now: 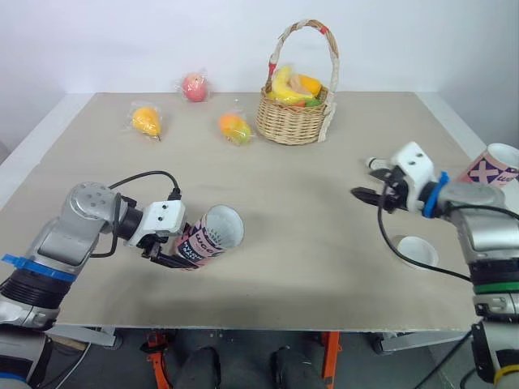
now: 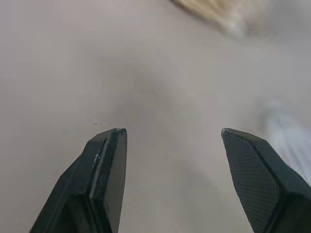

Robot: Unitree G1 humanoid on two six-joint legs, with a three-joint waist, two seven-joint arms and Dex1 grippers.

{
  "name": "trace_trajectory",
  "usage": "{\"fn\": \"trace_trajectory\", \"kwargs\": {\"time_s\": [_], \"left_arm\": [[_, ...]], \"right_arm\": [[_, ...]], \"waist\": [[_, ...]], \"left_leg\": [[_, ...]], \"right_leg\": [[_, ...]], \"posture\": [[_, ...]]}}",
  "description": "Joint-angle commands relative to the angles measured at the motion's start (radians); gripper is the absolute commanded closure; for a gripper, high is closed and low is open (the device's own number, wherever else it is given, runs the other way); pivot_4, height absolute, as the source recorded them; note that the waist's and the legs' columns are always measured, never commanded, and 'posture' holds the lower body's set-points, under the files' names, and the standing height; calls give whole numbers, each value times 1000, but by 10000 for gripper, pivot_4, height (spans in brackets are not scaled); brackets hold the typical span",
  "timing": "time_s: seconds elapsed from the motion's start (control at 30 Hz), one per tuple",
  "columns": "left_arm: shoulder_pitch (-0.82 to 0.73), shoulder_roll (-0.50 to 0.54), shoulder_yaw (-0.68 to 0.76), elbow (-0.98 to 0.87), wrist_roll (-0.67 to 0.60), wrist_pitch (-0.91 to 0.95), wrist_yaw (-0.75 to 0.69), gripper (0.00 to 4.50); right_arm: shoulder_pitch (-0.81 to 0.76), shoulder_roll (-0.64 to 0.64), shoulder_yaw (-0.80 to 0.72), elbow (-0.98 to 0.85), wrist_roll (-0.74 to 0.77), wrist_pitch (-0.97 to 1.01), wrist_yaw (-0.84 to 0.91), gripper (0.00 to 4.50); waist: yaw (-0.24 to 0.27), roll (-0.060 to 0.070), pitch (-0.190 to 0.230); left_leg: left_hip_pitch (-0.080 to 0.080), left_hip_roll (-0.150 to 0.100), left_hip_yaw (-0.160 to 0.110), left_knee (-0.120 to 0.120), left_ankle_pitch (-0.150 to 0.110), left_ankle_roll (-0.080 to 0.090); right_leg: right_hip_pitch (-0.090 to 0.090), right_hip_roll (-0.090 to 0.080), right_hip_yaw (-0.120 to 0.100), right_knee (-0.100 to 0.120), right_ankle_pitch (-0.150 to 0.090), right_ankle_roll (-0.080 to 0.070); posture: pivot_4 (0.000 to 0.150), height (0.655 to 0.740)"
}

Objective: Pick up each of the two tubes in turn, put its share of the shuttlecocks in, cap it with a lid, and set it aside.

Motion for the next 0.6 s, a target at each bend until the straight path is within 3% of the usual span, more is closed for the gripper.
{"fn": "trace_trajectory", "kwargs": {"time_s": [0.03,0.27,0.6], "left_arm": [[15,5,-28,-6,6,0,-7,13108],[11,7,-33,0,6,-8,-7,13108],[13,5,-34,-3,-5,7,-6,13108]], "right_arm": [[-54,11,-47,71,-11,-51,-77,11451],[-208,98,-26,402,-49,-144,-160,11451],[-473,199,20,823,-157,-306,-294,11451]], "waist": [[-4,0,0],[-22,0,0],[-23,0,1]], "left_leg": [[0,0,0,0,0,0],[2,-1,0,2,0,0],[1,-6,0,0,0,1]], "right_leg": [[0,0,0,0,0,1],[2,-1,1,0,0,7],[3,-5,2,-1,0,3]], "posture": [[1500,7400],[1500,7400],[1500,7400]]}}
